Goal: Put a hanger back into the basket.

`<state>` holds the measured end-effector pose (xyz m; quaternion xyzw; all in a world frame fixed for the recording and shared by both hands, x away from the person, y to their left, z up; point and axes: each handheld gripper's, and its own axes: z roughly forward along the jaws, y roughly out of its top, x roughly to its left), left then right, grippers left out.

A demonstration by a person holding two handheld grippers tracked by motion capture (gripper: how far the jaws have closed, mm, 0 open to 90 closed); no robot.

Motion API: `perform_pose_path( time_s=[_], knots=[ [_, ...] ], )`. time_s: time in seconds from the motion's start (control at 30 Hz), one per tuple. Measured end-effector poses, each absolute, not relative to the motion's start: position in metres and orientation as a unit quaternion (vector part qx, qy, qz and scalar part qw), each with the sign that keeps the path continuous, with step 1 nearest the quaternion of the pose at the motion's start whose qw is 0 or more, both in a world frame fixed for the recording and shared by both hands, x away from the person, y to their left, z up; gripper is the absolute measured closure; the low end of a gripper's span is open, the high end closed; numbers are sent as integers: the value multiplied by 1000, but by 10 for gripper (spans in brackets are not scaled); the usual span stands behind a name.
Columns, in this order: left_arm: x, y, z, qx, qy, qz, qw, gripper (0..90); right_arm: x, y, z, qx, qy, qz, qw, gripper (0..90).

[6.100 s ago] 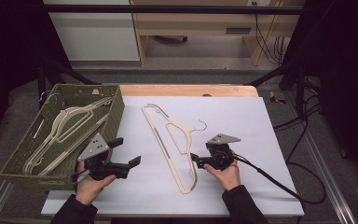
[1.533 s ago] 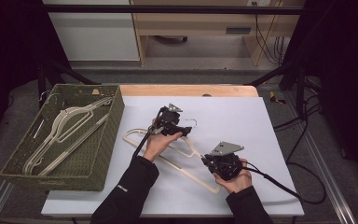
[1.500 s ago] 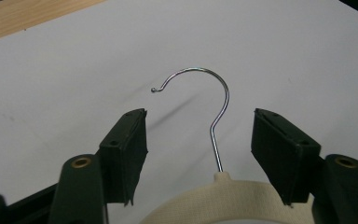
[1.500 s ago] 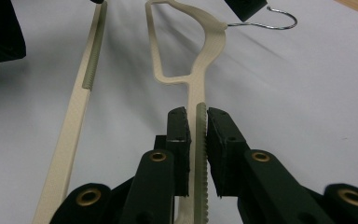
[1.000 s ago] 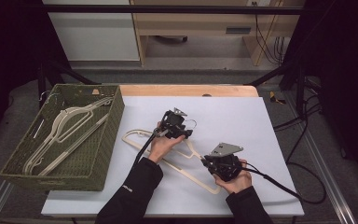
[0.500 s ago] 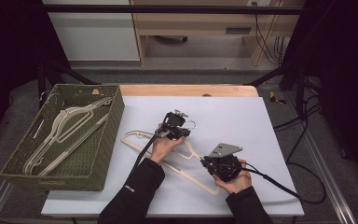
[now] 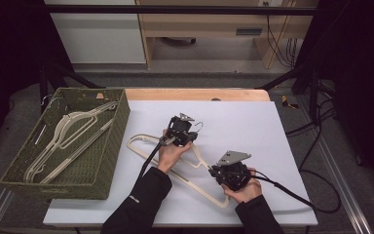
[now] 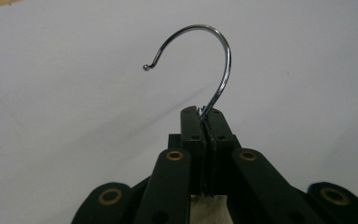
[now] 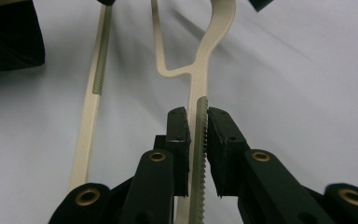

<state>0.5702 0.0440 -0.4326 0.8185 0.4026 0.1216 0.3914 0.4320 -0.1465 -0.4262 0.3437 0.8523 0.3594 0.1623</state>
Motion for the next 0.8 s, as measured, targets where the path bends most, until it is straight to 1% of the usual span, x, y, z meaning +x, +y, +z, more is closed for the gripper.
perform_pose_path(
  time_s=[0.23,0.4,0.43,0.57,0.67,0.8],
  knots=[
    [561,51,-427,807,398,138,414,885,436,-145,-435,345,857,354,147,797],
    [550,54,-422,803,387,166,421,886,438,-146,-437,346,857,358,133,792],
    [548,55,-421,802,386,165,424,886,439,-146,-437,345,857,362,129,766],
    [540,55,-416,801,379,180,426,886,446,-147,-430,356,831,412,118,581],
    [535,56,-414,801,375,187,427,886,455,-148,-423,377,799,456,107,499],
    [530,57,-412,799,371,189,433,886,471,-141,-422,387,787,472,90,498]
  ],
)
